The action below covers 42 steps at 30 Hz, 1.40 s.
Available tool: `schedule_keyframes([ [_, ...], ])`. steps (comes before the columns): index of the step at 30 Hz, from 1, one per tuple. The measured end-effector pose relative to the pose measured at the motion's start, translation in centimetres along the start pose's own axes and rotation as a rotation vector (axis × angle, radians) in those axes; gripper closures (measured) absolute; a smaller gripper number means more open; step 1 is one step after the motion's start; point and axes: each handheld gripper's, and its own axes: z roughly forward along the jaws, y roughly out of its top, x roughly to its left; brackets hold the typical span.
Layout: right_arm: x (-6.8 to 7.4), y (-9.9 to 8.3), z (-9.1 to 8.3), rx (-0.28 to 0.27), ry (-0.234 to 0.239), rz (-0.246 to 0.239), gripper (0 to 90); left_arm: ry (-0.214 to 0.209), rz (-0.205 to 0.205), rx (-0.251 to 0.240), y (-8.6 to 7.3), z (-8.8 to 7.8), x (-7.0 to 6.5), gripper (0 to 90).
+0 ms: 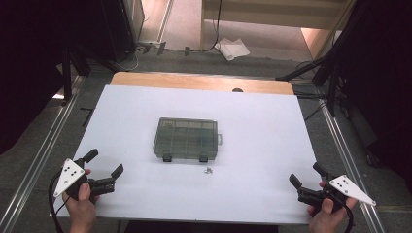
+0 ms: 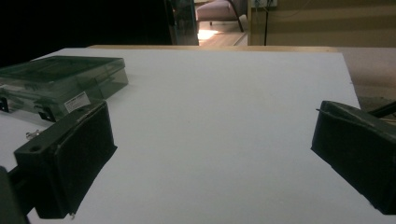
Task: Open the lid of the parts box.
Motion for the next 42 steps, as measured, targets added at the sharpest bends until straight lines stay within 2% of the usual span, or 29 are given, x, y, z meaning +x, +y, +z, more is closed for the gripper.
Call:
schedule_keyframes([
  [5, 0.4, 0.1, 0.1, 0.011, 0.002, -0.005, 0.0, 0.023, 0.001, 0.013, 0.3, 0.6, -0.2, 0.0],
  [7, 0.7, 0.2, 0.1, 0.022, 0.014, 0.004, 0.0, 0.014, -0.007, 0.018, 0.4, 1.0, -0.4, 0.0],
  [9, 0.8, 0.2, 0.4, 0.029, 0.020, -0.012, 0.2, 0.011, 0.001, 0.026, 0.5, 1.4, -0.7, 0.0],
  [14, 1.5, 0.6, 1.1, 0.039, 0.037, -0.014, 2.3, -0.014, 0.008, 0.041, 0.7, 1.6, -1.8, 0.0],
  [16, 2.2, 0.8, 1.6, 0.038, 0.055, -0.014, 2.4, -0.011, 0.015, 0.042, 0.7, 1.6, -2.0, 0.0],
  [19, 2.7, 1.0, 1.9, 0.043, 0.067, -0.017, 2.9, -0.021, -0.012, 0.037, 0.8, 1.5, -2.1, 0.0],
  [23, 4.1, 1.5, 2.8, 0.053, 0.098, -0.044, 3.6, -0.024, -0.001, 0.048, 0.9, 1.7, -2.5, 0.0],
  [26, 4.4, 1.7, 3.1, 0.048, 0.118, -0.031, 4.2, -0.030, 0.003, 0.047, 1.0, 1.9, -2.9, 0.0],
  [28, 5.1, 2.2, 3.6, 0.051, 0.114, -0.044, 4.7, -0.031, 0.001, 0.049, 1.1, 2.0, -3.1, 0.0],
  [31, 5.3, 2.3, 3.9, 0.056, 0.116, -0.043, 5.1, -0.034, 0.024, 0.063, 1.1, 2.3, -3.6, 0.0],
  [36, 5.9, 2.4, 4.5, 0.076, 0.127, -0.035, 5.8, -0.055, 0.021, 0.064, 1.3, 2.8, -4.0, 0.0],
  [42, 6.9, 2.8, 5.1, 0.091, 0.150, -0.052, 6.0, -0.072, 0.020, 0.067, 1.7, 3.5, -4.6, 0.0],
])
